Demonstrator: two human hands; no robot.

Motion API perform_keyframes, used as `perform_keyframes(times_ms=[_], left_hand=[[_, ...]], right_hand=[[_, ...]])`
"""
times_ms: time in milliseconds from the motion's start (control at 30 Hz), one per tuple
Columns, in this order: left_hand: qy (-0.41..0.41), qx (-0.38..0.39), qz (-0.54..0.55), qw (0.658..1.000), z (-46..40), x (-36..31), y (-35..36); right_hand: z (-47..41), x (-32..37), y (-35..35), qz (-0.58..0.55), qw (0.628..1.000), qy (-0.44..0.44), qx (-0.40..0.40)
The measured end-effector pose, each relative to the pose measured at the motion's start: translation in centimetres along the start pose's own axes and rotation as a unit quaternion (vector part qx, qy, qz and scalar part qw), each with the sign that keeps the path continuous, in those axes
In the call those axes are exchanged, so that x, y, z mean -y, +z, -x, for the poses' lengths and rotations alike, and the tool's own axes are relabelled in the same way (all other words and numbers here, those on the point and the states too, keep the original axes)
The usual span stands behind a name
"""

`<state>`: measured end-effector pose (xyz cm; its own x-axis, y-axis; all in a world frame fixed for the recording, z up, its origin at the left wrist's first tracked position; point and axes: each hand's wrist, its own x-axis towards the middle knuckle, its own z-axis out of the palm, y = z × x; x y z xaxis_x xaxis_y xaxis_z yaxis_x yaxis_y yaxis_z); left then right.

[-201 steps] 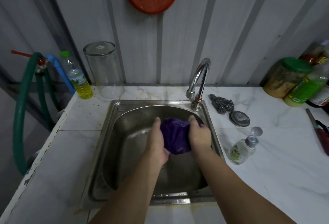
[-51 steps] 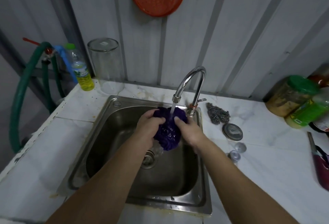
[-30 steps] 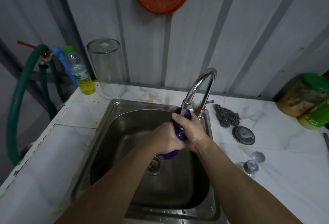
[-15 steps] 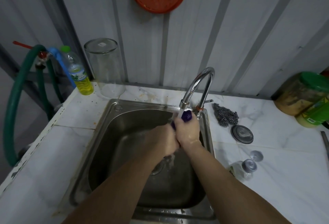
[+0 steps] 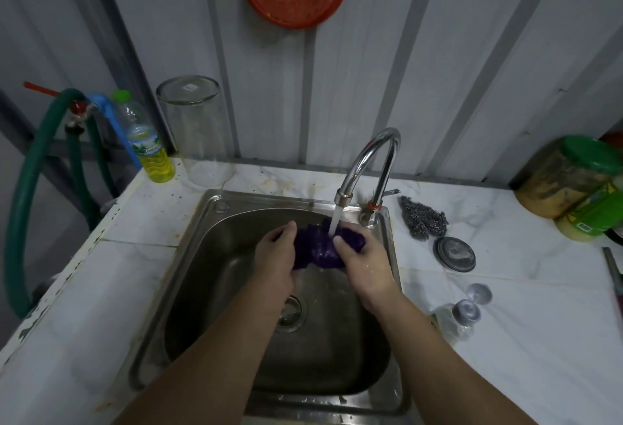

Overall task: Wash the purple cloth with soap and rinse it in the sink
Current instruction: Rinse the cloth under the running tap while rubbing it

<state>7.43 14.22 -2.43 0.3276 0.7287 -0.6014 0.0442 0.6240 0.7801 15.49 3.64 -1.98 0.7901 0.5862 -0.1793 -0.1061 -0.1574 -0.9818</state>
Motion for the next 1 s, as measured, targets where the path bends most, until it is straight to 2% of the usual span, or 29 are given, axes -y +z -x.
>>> perform_keyframes(times_ms=[100,167,267,333,467,533,667,800,867,933,1000], left_hand=[[-0.004,-0.041,-0.016,0.999,-0.4,-0.3,1.2],[-0.013,-0.044,-0.006,0.999,-0.3,-0.8,2.0],[-0.035,-0.018,0.01,0.999,-0.3,-1.3,2.6],[-0.055,0.004,0.044,0.997,0.3,-1.3,2.9],[-0.121,0.057,0.083,0.988,1.5,-1.0,3.4],[-0.102,0.056,0.056,0.992,1.9,-0.9,3.4],[-0.032,0.038,-0.078,0.996,2.5,-0.5,3.6],[-0.023,0.042,-0.088,0.995,2.4,-0.9,3.2],[-0.044,0.036,-0.048,0.997,2.3,-0.9,2.6],[-0.068,0.042,0.004,0.997,1.8,-1.0,1.8],[-0.065,0.052,0.012,0.996,1.3,-1.4,1.0]], right_hand=[[1.6,0.3,0.5,-0.077,0.996,-0.043,-0.004],[2.6,0.9,1.1,-0.081,0.994,-0.076,-0.022],[3.7,1.3,1.4,-0.058,0.989,-0.138,-0.018],[3.9,1.2,2.1,-0.04,0.988,-0.148,-0.005],[2.2,1.3,2.9,-0.013,0.994,-0.103,-0.038],[1.1,1.5,2.7,0.012,0.995,-0.082,-0.057],[-1.2,1.0,2.3,0.02,0.995,-0.025,-0.09],[-2.7,-0.4,1.4,0.028,0.993,0.056,-0.097],[-2.9,-1.3,0.8,-0.006,0.991,0.109,-0.082],[-2.3,-1.3,-0.1,-0.095,0.98,0.163,-0.058],[-1.6,-1.0,-1.3,-0.165,0.97,0.177,-0.017]])
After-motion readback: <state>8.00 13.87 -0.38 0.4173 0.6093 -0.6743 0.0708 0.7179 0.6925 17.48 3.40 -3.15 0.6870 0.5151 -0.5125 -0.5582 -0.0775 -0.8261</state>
